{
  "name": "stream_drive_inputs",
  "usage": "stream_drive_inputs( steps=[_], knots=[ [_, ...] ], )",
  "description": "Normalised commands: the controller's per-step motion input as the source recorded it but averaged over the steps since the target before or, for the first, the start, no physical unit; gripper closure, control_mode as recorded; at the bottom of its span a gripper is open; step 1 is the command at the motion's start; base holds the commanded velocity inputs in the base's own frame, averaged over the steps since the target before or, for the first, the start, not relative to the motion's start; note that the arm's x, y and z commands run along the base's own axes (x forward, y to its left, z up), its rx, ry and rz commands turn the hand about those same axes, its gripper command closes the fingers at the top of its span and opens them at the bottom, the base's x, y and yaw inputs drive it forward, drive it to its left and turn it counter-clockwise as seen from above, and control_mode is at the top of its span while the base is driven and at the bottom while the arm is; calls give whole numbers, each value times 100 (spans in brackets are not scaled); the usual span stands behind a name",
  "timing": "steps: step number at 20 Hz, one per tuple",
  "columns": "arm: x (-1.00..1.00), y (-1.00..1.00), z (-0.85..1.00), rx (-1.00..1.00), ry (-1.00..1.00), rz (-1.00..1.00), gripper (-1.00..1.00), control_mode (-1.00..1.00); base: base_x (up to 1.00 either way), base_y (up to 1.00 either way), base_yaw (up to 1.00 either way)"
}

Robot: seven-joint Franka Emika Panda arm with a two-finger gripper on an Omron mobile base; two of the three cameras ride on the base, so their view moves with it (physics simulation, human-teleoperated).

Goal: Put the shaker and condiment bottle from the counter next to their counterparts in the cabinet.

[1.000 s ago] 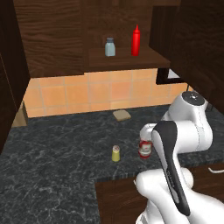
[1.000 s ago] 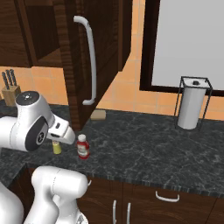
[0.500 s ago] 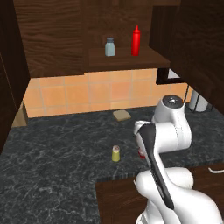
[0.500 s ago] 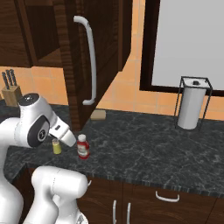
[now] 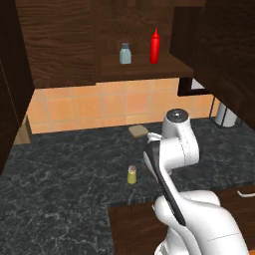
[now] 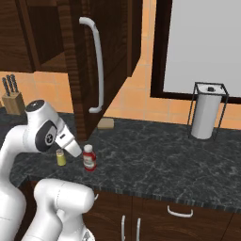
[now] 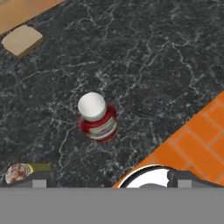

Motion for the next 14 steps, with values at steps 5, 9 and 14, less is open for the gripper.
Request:
stream_drive_inputs(
  steps=[5,9,14],
  knots=[
    [6,-14,-23,12,0,-6,-100,-100,0,0,0],
    [14,-34,-14,23,2,-1,-100,-100,0,0,0],
    [48,-20,-4,10,6,-2,-100,-100,0,0,0]
  ],
)
